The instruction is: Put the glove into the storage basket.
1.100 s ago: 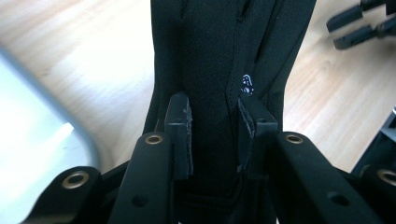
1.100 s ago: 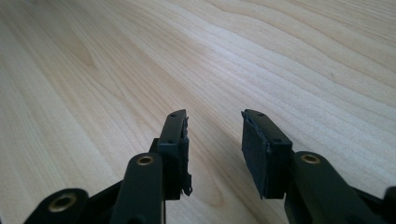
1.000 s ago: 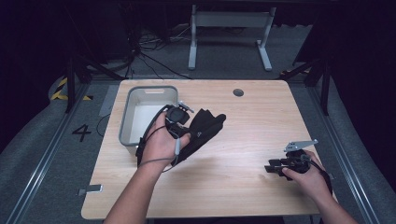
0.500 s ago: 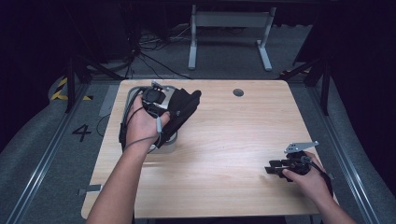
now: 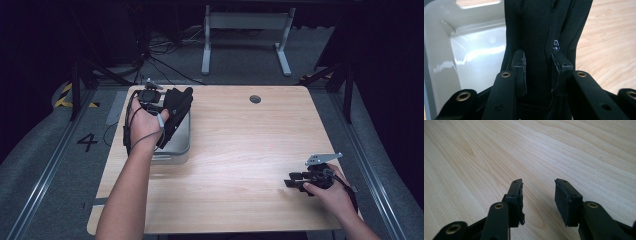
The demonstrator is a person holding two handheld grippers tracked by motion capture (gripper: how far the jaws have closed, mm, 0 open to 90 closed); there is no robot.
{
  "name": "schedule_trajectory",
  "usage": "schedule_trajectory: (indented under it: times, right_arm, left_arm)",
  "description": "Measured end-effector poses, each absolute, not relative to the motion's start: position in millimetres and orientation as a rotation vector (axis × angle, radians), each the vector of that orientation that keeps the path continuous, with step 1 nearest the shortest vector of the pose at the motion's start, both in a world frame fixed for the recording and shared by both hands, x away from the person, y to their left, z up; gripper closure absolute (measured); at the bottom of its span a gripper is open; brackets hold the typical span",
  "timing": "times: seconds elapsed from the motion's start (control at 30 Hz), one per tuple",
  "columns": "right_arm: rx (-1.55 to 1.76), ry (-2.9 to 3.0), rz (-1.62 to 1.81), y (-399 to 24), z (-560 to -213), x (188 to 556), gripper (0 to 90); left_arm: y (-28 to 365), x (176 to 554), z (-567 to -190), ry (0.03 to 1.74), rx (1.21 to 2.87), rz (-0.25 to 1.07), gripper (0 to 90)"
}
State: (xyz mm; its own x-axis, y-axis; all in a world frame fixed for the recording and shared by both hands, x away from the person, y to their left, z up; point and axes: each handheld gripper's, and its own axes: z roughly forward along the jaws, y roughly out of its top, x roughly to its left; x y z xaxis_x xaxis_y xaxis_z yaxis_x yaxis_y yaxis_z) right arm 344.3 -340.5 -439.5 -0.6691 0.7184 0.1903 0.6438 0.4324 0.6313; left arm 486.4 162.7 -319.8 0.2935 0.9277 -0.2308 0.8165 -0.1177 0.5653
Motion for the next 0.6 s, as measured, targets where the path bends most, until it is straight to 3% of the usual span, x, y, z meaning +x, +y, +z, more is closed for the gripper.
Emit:
schedule_trajectory:
  times: [0.4, 0.6]
  right_arm:
    - [1.189, 2.576, 1.058, -335, -438, 342, 58.5]
    - [1.171, 2.585, 1.058, -332, -439, 342, 58.2]
  left_arm:
    - [172, 516, -353, 1.726, 1.961, 0.234, 68.6]
    - [172, 522, -372, 1.769, 1.962, 0.157, 68.5]
